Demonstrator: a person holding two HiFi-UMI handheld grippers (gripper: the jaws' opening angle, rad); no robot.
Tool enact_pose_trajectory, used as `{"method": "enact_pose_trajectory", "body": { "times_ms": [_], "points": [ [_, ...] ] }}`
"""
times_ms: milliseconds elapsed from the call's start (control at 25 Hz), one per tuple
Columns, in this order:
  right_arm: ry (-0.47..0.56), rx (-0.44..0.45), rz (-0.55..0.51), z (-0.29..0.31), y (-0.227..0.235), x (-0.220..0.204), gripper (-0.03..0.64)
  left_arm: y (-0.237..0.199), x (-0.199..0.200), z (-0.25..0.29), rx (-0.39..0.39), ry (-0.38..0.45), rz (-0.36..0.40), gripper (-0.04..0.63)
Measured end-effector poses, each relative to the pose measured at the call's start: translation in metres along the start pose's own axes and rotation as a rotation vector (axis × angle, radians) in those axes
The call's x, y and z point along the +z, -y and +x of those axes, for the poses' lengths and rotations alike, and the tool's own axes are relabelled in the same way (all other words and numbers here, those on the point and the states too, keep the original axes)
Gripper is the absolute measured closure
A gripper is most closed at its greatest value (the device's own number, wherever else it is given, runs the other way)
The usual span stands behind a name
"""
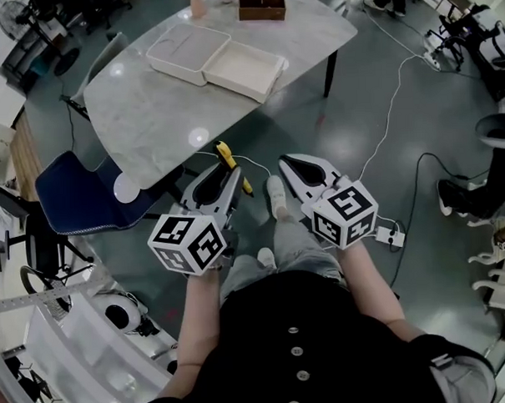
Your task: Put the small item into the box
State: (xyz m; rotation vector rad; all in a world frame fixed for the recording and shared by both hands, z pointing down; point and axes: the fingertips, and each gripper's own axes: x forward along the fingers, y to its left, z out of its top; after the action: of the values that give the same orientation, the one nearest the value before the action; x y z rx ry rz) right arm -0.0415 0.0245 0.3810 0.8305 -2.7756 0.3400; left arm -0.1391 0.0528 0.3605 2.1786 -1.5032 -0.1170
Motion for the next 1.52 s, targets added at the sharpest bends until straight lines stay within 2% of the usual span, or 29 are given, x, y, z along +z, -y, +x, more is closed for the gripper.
{"method": "enact_pose_trajectory", "body": {
  "times_ms": [280, 480, 840, 1240, 1520],
  "points": [
    [0.000, 0.060, -0.012, 0.040, 0.013, 0.011, 0.614, -0.029, 0.014, 0.020, 0.040, 0.007, -0.010, 0.469],
    [0.016, 0.071, -0.003, 0.066, 0.051, 0.022, 0.614, -0.041, 0.025, 0.062, 0.046, 0.006, 0.000, 0.469],
    [0.024, 0.102, -0.003, 0.117, 0.117, 0.061, 0.614, -0.070, 0.070, 0.132, 0.083, 0.011, 0.015, 0.469],
    [0.031, 0.184, -0.041, 0.178, 0.178, 0.098, 0.614, -0.099, 0.116, 0.214, 0.107, 0.036, 0.047, 0.469],
    [0.029, 0.230, -0.065, 0.211, 0.207, 0.115, 0.614, -0.119, 0.141, 0.251, 0.135, 0.060, 0.067, 0.469]
  ]
}}
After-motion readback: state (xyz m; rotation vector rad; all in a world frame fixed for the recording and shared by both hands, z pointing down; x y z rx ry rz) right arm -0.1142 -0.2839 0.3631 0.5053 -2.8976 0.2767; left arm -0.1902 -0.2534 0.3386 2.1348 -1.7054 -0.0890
